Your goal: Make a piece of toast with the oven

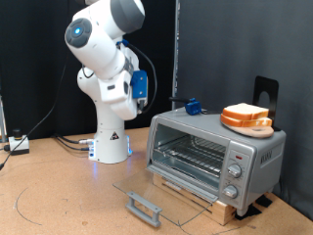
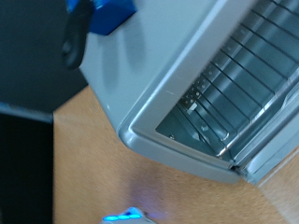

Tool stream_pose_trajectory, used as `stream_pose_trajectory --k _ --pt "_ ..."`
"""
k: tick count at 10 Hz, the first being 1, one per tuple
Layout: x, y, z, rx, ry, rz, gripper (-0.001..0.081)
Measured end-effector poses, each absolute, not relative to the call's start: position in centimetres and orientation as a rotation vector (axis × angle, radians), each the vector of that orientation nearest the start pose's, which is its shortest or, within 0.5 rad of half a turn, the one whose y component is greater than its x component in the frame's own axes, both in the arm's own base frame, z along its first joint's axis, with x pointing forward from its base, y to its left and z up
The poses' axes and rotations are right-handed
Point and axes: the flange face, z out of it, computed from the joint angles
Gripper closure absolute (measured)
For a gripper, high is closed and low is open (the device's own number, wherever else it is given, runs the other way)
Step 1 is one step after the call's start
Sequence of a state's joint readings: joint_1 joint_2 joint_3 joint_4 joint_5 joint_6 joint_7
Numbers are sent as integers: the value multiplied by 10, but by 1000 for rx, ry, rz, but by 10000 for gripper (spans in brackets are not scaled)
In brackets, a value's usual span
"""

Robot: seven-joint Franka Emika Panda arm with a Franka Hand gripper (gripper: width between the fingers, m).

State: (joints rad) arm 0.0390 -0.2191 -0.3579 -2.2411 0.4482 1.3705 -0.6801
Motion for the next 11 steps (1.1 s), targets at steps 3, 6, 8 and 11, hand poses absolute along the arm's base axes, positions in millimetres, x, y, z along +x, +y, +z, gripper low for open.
stream_pose_trajectory --k 3,6,8,11 --pt "378 -61 465 -2355 -649 290 -1" --pt "370 -54 470 -2343 -691 281 -1" --pt "365 -48 481 -2289 -815 225 -1" --pt "342 -26 494 -2278 -975 193 -1"
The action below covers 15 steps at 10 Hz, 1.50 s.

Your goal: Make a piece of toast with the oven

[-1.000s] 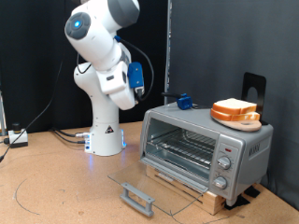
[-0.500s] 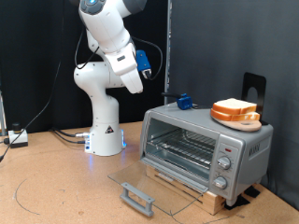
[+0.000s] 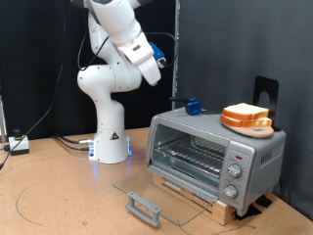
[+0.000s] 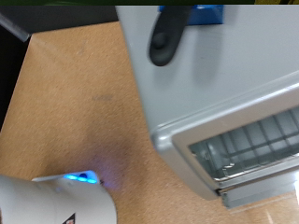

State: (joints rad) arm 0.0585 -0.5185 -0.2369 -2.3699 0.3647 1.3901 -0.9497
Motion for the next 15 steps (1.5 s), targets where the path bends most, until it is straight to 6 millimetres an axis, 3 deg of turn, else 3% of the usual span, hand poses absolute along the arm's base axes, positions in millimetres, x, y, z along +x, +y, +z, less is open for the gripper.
stream_pose_trajectory --k 1,4,9,13,15 --pt "333 -18 494 -2291 -1012 209 -1" --pt "330 -9 496 -2255 -939 175 -1" --pt "287 34 513 -2257 -965 -84 -1" --pt "249 79 519 -2389 -907 -192 -1" --pt "240 85 517 -2429 -885 -235 -1"
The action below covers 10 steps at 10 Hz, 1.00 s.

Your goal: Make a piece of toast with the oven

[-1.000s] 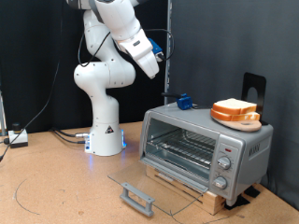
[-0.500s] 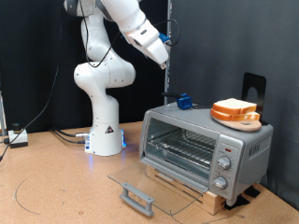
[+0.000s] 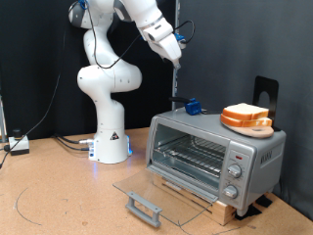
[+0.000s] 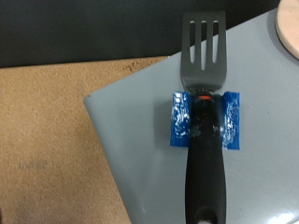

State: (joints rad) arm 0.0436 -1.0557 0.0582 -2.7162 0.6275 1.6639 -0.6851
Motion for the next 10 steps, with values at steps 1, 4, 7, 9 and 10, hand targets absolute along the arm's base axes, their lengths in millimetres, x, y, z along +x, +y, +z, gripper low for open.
stream_pose_trajectory --k 1,4,7,9,10 --pt "245 88 517 -2402 -807 -304 -1" --pt "255 103 493 -2465 -711 -405 -1" --pt "255 120 471 -2523 -788 -341 -1" --pt "256 134 459 -2563 -840 -315 -1" --pt "258 140 453 -2580 -861 -302 -1"
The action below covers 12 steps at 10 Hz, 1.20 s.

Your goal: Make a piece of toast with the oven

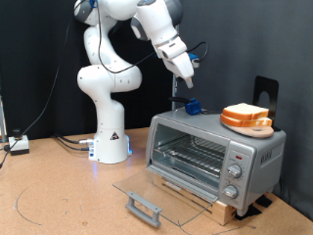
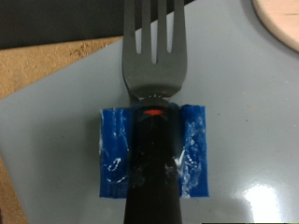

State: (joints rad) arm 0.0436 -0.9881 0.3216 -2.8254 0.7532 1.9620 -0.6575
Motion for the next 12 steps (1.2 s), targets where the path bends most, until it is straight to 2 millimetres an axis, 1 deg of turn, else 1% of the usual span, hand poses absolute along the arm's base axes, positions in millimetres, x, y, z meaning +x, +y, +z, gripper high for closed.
stream_pose_trajectory --k 2,6,10,12 --pt "259 149 439 -2605 -905 -275 -1" --pt "257 152 415 -2621 -953 -238 -1" --pt "253 164 406 -2595 -937 -225 -1" --pt "254 172 402 -2601 -928 -260 -1"
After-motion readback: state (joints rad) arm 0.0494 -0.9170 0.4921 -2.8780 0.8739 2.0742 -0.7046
